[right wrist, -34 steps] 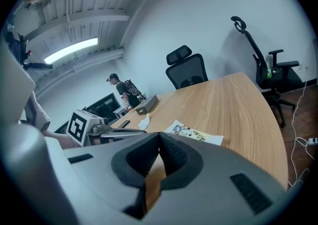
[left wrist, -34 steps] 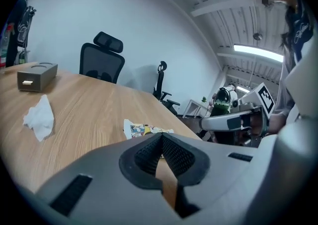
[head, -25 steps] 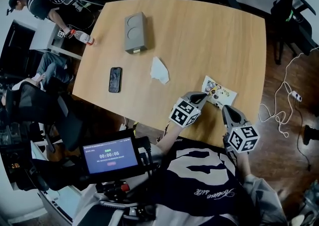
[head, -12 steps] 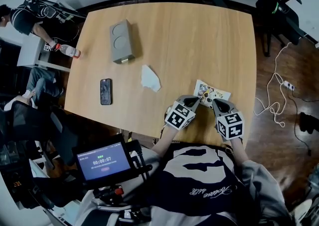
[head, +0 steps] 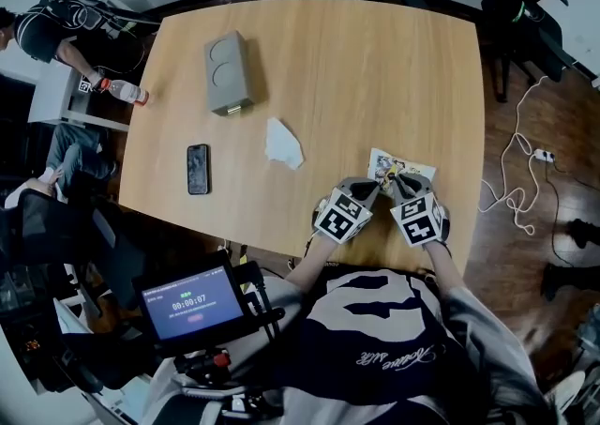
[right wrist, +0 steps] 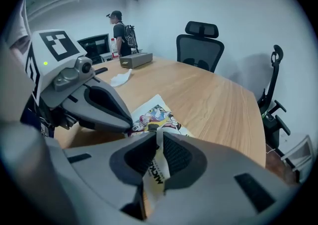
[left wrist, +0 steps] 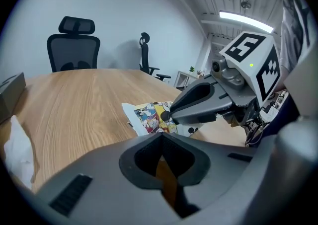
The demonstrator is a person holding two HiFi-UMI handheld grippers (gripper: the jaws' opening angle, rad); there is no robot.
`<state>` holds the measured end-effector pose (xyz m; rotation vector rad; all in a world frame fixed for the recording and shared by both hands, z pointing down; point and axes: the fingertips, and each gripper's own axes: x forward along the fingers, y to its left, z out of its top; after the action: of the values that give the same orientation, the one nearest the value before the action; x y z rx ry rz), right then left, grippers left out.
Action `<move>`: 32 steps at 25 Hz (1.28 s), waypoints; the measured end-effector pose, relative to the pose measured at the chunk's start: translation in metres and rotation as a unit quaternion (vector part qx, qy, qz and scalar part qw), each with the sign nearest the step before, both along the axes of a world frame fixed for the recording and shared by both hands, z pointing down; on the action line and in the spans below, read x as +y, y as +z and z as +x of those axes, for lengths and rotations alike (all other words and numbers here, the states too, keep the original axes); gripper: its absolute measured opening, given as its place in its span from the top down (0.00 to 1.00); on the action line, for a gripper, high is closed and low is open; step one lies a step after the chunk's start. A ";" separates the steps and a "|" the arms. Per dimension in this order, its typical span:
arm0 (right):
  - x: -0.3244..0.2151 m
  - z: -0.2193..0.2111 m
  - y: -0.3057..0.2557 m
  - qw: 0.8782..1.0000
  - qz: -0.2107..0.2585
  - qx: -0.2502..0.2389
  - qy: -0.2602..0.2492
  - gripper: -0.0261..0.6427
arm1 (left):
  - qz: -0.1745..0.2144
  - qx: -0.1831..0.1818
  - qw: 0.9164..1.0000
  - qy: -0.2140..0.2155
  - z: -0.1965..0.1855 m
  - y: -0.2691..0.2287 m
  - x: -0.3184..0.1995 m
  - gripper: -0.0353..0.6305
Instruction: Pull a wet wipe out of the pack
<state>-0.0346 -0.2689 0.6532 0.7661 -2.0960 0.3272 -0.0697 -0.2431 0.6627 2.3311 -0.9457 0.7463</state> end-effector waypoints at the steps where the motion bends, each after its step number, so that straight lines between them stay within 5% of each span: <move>1: -0.001 0.000 0.002 1.000 -0.004 0.008 -0.004 0.91 | 0.002 0.000 1.000 0.003 0.001 -0.001 0.000 0.94; 9: -0.003 -0.008 0.011 0.997 -0.022 0.062 -0.049 0.95 | 0.007 -0.007 1.000 0.017 0.005 0.002 0.003 0.94; 17: -0.010 0.006 0.000 0.994 -0.062 -0.070 0.063 0.97 | 0.008 -0.006 1.000 0.022 0.007 0.007 0.002 0.94; 24: -0.008 0.017 -0.028 0.963 -0.110 -0.208 0.131 0.97 | 0.006 -0.012 1.000 0.023 0.006 0.009 0.003 0.94; 30: -0.003 0.019 -0.043 0.923 -0.149 -0.308 0.177 0.97 | 0.005 -0.019 0.999 0.025 0.006 0.010 0.004 0.94; 32: -0.009 0.018 -0.058 0.900 -0.158 -0.358 0.193 0.97 | 0.006 -0.019 1.000 0.024 0.006 0.009 0.003 0.94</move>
<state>-0.0162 -0.2776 0.5948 0.9517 -2.4391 1.3040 -0.0636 -0.2406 0.6716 2.3653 -0.9151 0.8080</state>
